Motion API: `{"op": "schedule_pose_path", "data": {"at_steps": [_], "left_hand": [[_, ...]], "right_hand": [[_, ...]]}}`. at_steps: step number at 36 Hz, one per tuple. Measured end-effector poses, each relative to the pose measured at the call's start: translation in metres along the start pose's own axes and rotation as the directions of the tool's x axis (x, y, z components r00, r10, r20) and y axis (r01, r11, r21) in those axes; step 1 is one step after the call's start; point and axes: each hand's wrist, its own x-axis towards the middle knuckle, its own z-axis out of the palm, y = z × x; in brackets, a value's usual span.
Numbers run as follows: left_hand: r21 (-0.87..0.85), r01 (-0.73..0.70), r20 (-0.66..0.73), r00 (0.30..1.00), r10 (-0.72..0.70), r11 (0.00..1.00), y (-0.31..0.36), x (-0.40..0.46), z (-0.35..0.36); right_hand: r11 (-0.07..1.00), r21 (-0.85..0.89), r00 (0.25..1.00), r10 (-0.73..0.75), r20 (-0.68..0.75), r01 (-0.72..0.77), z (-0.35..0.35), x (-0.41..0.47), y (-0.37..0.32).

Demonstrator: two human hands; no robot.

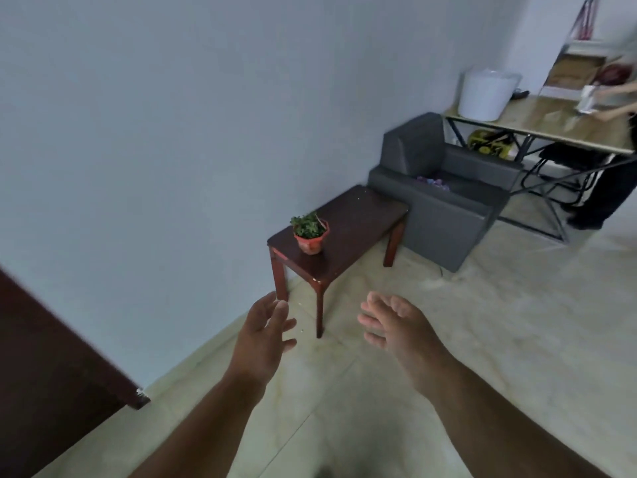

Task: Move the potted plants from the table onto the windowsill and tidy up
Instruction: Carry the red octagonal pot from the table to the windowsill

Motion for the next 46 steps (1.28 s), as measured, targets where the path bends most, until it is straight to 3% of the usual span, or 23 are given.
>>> {"op": "schedule_pose_path", "data": {"at_steps": [8,17,27,35,46], "left_hand": [[-0.014,0.067,0.007,0.998,-0.067,0.998,0.010,0.100,0.042],[-0.032,0.105,0.018,0.994,-0.105,0.994,0.024,0.173,0.086],[0.026,0.120,-0.116,0.986,-0.116,0.992,0.038,0.256,0.150],[-0.042,0.146,-0.258,0.954,-0.152,0.988,0.043,0.307,0.211],[-0.102,0.241,-0.405,0.876,-0.262,0.965,0.012,0.384,0.223]], "right_hand": [[0.997,-0.066,0.997,0.036,-0.065,-0.041,-0.025,0.093,-0.033],[0.995,-0.035,0.995,0.090,-0.041,-0.092,-0.044,0.175,-0.051],[0.996,-0.055,0.993,0.076,0.090,-0.071,-0.090,0.294,-0.082],[0.991,-0.098,0.974,0.111,0.196,-0.093,-0.135,0.401,-0.098],[0.971,-0.169,0.936,0.211,0.281,-0.168,-0.123,0.509,-0.093]]}}
